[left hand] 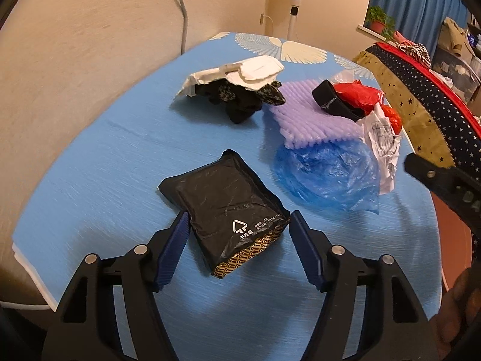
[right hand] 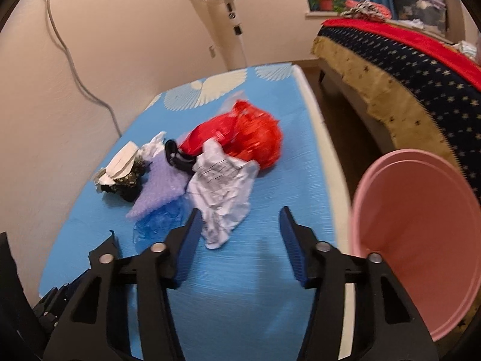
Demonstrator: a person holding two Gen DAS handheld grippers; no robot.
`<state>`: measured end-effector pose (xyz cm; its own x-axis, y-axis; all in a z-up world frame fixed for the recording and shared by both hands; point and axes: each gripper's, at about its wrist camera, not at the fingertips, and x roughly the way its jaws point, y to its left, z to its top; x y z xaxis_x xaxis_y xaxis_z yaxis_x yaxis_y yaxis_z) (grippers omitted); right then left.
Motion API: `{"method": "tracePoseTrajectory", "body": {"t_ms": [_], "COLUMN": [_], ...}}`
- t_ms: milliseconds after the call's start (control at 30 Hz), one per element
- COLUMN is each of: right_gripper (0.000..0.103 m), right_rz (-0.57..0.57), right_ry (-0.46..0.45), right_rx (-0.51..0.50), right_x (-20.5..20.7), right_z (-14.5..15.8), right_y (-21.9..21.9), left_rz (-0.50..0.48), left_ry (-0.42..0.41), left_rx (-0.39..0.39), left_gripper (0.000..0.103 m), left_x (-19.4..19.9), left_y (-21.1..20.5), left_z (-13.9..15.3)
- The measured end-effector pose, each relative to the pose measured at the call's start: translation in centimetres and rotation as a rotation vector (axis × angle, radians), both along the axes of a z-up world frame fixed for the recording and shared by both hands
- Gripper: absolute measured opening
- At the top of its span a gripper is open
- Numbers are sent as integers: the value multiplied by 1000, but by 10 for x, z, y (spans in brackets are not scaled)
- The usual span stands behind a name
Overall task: Collect trash
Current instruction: 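Grasp the black package with the left gripper while the right gripper grasps crumpled white paper, then carry the black package and white paper over the pink bin with both grippers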
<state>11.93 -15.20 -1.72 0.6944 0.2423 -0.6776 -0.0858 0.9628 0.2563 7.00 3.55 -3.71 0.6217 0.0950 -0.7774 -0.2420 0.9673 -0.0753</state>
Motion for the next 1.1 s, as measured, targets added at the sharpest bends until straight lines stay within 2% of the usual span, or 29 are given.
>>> {"method": "tracePoseTrajectory", "body": {"t_ms": [133, 200, 300, 600, 1100], "right_gripper": [38, 24, 8, 4, 4], "right_rz": [4, 14, 45, 40, -31], "right_ry": [43, 64, 60, -10, -109], "right_rx": [2, 18, 9, -30, -57], "right_x": [10, 14, 15, -3, -46], "right_z": [-12, -17, -15, 11, 48], "right_y": [5, 7, 15, 2, -40], "left_rz": [7, 12, 18, 9, -91], "left_ry": [-1, -6, -19, -59, -138], "left_rx": [6, 8, 14, 8, 16], "left_gripper": [66, 66, 65, 65, 65], "left_x": [3, 3, 4, 0, -14], "left_y": [8, 10, 12, 10, -17], "left_z": [0, 2, 4, 14, 33]}}
